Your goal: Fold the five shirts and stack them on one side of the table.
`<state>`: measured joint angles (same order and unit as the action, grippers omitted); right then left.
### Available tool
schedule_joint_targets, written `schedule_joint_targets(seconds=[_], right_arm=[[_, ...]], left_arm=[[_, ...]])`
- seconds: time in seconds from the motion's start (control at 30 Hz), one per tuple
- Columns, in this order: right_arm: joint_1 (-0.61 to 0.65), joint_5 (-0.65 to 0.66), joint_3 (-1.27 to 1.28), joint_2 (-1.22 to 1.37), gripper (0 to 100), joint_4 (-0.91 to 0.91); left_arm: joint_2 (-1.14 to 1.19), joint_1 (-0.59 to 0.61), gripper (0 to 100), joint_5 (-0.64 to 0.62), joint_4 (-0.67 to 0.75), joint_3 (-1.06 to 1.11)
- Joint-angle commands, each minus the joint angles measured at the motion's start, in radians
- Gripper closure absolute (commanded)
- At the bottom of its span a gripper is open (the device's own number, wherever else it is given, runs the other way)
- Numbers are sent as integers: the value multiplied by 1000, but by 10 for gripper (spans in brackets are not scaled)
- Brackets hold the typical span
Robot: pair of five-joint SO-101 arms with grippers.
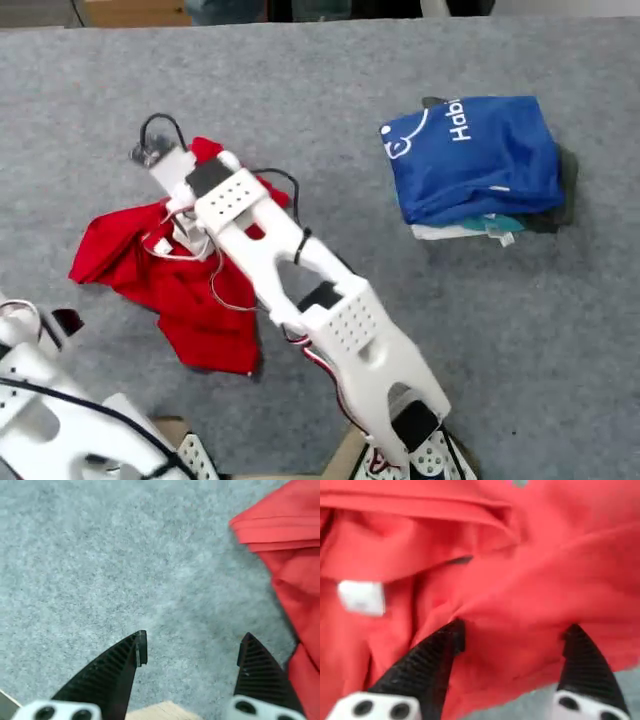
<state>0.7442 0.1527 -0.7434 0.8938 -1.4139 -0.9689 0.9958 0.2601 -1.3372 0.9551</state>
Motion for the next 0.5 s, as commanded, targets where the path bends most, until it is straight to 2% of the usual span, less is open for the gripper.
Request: schedule_joint_targets(seconds=[0.0, 0.07, 0.17, 0.3, 0.47], right_arm=[[-18, 0, -36, 10, 861, 14], [-48, 0, -90, 15, 982, -9], [-103, 2, -179, 10, 960, -118], [-172, 72, -314, 12, 983, -307], [-308, 78, -381, -10, 984, -353]], left_arm=[[71, 19, 700, 14, 35, -4], [117, 18, 700, 14, 38, -12], [184, 13, 700, 14, 41, -42], [265, -22, 700, 11, 40, -108], [359, -174, 701, -41, 35, -162]])
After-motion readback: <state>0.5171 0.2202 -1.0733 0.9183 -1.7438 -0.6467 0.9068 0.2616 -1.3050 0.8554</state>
